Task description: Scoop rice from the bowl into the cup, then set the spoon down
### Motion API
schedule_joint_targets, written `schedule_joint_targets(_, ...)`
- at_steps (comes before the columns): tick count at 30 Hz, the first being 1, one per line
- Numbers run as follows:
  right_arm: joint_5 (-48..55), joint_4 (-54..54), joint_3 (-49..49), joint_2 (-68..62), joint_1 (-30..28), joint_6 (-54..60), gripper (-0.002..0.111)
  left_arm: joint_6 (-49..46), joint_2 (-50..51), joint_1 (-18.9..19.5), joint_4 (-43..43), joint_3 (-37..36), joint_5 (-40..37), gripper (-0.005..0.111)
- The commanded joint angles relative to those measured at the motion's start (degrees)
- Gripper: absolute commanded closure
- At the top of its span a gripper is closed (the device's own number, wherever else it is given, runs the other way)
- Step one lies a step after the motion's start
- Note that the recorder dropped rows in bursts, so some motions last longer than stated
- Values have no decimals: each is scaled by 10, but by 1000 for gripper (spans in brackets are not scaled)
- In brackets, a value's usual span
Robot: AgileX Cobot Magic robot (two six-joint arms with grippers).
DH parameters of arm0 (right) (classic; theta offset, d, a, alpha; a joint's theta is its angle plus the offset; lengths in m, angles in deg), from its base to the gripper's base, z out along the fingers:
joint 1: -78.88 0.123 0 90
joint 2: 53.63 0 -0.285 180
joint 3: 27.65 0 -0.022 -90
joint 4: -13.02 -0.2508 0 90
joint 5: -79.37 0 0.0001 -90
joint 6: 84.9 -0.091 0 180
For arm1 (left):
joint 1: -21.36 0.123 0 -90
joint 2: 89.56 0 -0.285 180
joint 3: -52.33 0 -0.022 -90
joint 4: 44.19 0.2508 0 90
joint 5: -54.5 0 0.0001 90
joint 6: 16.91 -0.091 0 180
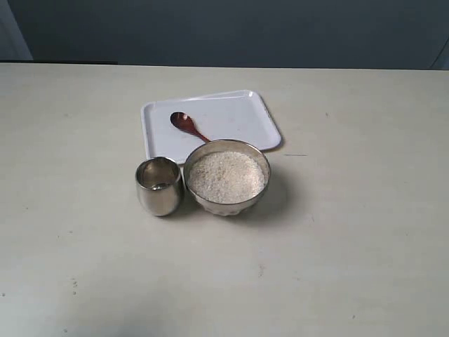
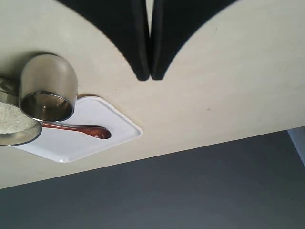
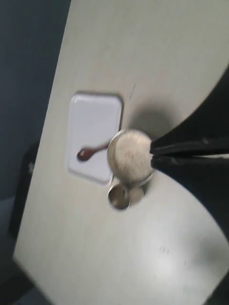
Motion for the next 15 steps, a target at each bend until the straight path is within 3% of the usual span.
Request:
schedule_joint_targets(1, 0, -100, -3, 89, -3, -3, 109, 3, -2, -3, 1, 1, 8, 106)
schedule_joint_targets(6, -30, -154, -2, 158, -3, 1, 109, 3, -2, -3, 1, 1, 8, 106)
schedule_joint_targets(8, -93, -109, 8, 174, -3, 13, 109, 3, -2, -3, 1, 1, 8, 106)
schedule_joint_targets(11, -106, -40, 42, 174, -3, 13, 109, 3, -2, -3, 1, 1, 8, 106)
schedule_joint_targets(15, -165, -11, 125, 175, -3, 14, 109, 3, -2, -3, 0, 1, 8, 106)
